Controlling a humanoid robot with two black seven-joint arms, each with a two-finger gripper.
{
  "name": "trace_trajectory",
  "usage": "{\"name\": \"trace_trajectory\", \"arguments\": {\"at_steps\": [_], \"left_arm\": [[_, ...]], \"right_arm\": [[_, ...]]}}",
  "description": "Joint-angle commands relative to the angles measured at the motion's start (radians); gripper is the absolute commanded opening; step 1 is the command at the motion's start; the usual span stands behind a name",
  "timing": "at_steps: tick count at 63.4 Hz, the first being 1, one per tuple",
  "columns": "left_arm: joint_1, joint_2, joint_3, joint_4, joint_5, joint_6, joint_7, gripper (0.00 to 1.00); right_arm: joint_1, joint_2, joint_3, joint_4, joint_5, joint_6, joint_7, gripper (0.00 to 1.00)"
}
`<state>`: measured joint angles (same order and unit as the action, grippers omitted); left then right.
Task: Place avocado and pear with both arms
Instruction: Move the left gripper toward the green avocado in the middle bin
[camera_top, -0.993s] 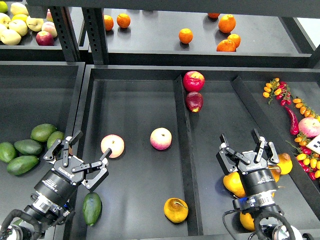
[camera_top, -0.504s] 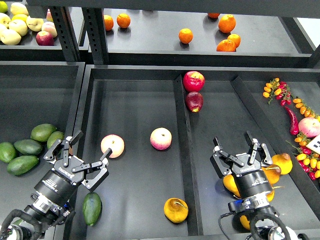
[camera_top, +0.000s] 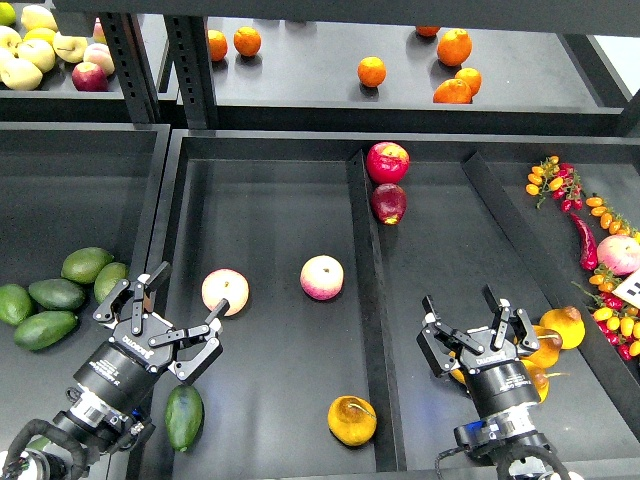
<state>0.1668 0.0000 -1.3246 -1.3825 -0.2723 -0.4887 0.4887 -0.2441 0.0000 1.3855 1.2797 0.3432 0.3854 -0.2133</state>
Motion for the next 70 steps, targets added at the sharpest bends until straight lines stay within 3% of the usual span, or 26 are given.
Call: {"name": "trace_trajectory", "arguments": {"at_steps": [1,70], "left_arm": [[-0.003,0.0,0.002,0.0,-0.001,0.0,0.0,1.0],[-0.029,0.0,0.002,0.002,-0.001,0.0,0.0,1.0]], "right_arm": [[-0.018,0.0,0.012,0.001,0.0,0.009,0.002,1.0],[-0.078,0.0,0.023,0.009,0.002,0.056,0.011,1.0]]}}
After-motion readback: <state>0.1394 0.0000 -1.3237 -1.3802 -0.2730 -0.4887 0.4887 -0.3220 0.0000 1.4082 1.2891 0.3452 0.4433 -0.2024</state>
